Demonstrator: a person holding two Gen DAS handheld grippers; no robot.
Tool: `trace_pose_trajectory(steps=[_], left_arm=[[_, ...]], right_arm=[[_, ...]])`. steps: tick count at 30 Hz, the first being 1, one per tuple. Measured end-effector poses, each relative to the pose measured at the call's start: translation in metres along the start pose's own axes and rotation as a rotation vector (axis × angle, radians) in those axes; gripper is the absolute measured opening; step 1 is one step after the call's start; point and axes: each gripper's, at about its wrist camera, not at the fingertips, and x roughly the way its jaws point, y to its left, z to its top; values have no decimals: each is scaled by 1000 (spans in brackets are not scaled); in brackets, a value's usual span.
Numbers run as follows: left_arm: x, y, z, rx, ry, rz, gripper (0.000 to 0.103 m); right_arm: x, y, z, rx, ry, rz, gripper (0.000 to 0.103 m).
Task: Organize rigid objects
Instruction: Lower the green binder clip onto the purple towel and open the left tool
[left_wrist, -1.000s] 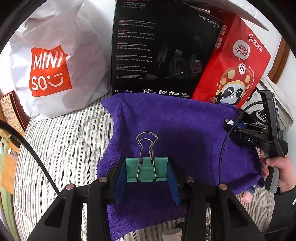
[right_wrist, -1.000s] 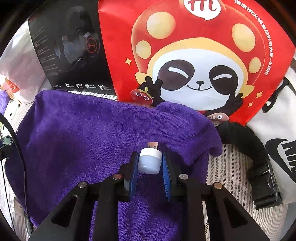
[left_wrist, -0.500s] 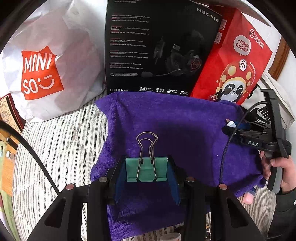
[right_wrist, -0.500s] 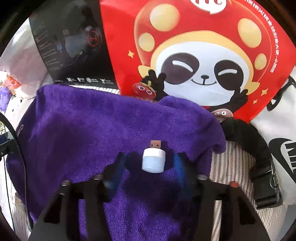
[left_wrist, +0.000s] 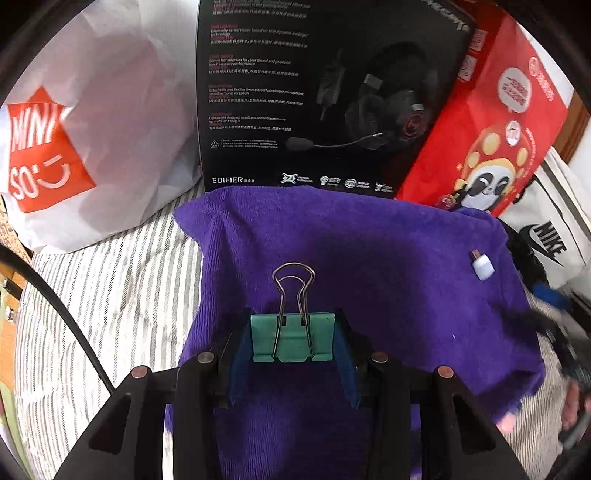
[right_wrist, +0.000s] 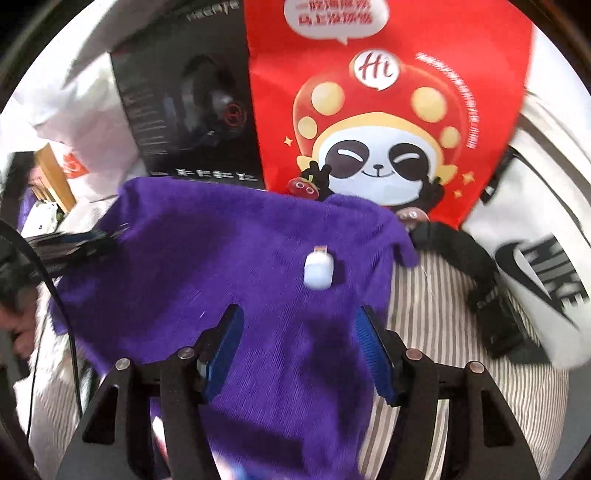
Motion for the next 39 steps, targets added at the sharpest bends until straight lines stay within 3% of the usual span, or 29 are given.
trace_pose_trajectory(steps=[9,15,18,21,24,27,33,39], left_arm=[[26,-9,11,31,33,46,39],[30,-20,5,73,15,89,39],[31,-28,3,123,61,118,46],[31,-34,0,96,78,100,57],[26,-40,-9,110,84,104,58],[8,-44,-24,94,81,98,58],[-67,-46,-65,108,-6,74,58],[-100,-37,-111,84,17,50,58]], right_arm=[[-58,-2,-58,77,-4,39,63],[-82,-3,-87,109,6,49,63],[-86,-4,-99,120,20,38,63],[-87,-6,-111,144,43,44,63],[-89,-10,-125,163,64,36,63],[-92,-10,-133,173,74,29,63],[-105,-4,-141,169,69,26,63],[-110,8,-150,158,74,37,63]])
